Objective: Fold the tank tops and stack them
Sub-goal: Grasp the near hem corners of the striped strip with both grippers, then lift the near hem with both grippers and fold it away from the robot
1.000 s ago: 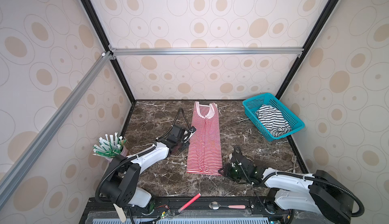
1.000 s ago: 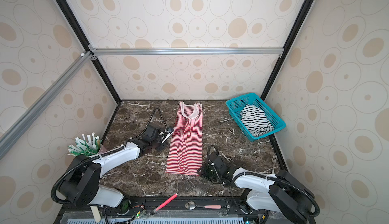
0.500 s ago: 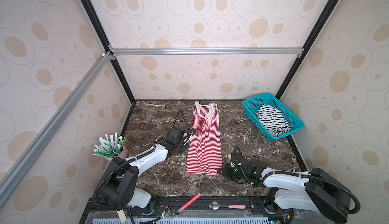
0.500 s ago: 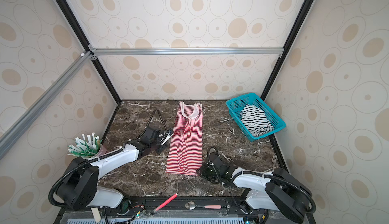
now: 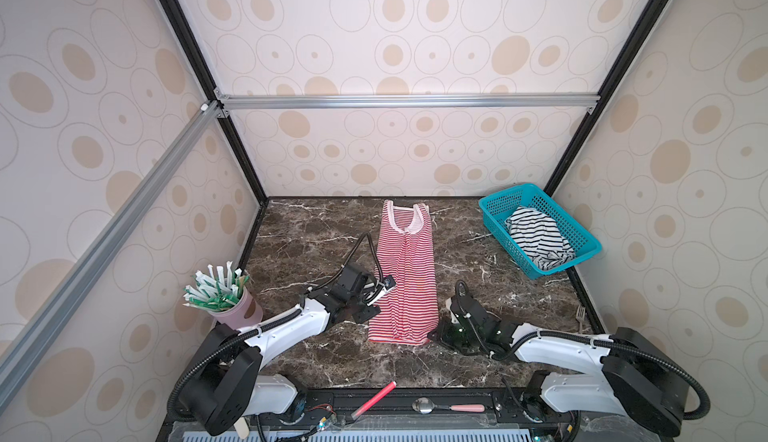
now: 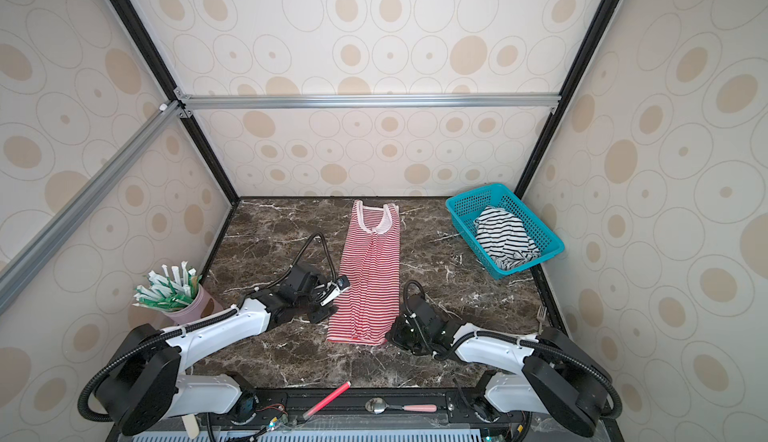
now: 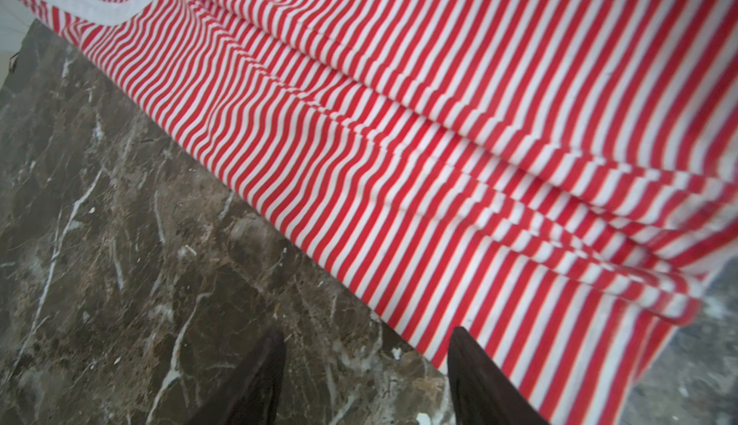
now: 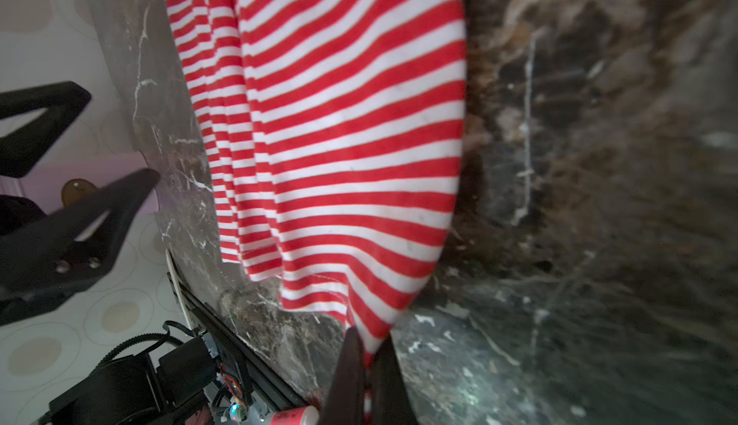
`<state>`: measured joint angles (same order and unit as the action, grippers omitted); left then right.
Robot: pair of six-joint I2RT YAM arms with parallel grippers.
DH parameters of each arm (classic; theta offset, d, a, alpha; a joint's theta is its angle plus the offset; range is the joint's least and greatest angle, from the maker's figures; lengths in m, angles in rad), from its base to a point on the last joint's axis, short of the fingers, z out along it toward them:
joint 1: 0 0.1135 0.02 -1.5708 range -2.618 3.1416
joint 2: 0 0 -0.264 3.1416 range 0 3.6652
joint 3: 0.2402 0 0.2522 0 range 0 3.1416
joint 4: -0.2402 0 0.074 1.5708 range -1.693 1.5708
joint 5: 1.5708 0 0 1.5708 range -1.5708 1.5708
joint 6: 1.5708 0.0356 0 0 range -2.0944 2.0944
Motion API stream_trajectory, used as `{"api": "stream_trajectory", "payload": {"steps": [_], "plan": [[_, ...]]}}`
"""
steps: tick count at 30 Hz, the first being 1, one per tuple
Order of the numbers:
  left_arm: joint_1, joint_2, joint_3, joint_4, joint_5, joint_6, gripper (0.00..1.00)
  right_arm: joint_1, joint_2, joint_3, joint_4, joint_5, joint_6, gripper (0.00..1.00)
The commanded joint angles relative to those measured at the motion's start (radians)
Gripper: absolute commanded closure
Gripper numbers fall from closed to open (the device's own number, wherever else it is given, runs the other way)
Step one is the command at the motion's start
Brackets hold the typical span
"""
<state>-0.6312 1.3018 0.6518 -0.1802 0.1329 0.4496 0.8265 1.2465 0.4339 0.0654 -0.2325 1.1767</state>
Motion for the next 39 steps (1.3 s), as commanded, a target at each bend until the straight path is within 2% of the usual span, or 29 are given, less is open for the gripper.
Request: {"api": "stream_trajectory", "payload": {"steps": [1,10,24,29,35,39], "plan": [[-0.042,-0.037,-0.011,-0.074,0.078,0.053,0.35,-0.02,-0.013,0.058,-0.066,-0.003,-0.039,1.0],[-0.082,-0.084,-0.042,-0.127,0.164,0.08,0.34,-0.108,0.021,0.157,-0.087,-0.058,-0.103,1.0],[-0.153,-0.017,-0.053,-0.106,0.165,0.06,0.33,-0.215,0.153,0.189,0.012,-0.141,-0.115,1.0],[-0.181,0.009,-0.063,-0.08,0.111,0.064,0.33,-0.239,0.184,0.189,0.034,-0.153,-0.12,1.0],[-0.19,0.031,-0.076,0.009,-0.021,0.041,0.34,-0.245,0.216,0.194,0.057,-0.178,-0.12,1.0],[-0.19,0.024,-0.082,0.047,-0.085,0.021,0.42,-0.25,0.215,0.184,0.062,-0.179,-0.121,1.0]]}}
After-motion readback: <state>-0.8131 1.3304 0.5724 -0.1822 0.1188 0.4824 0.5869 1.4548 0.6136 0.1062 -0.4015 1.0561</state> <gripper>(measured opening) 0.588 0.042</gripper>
